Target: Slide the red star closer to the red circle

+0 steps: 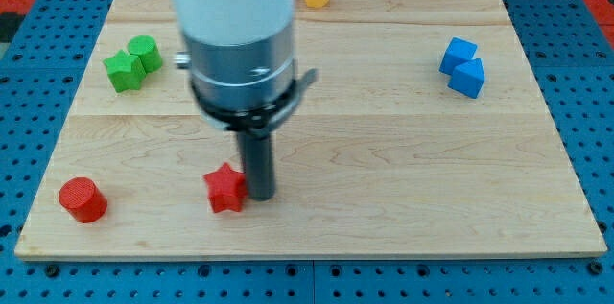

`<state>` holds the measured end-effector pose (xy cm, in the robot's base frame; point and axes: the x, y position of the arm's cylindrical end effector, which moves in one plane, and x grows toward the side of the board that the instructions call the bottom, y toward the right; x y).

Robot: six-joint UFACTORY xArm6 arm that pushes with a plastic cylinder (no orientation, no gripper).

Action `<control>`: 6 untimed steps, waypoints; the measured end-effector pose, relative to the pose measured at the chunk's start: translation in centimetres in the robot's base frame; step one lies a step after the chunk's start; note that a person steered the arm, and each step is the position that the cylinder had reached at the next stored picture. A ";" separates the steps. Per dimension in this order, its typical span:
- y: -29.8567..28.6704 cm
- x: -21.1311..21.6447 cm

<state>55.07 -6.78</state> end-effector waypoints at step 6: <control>-9.6 1.5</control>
<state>56.60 -16.41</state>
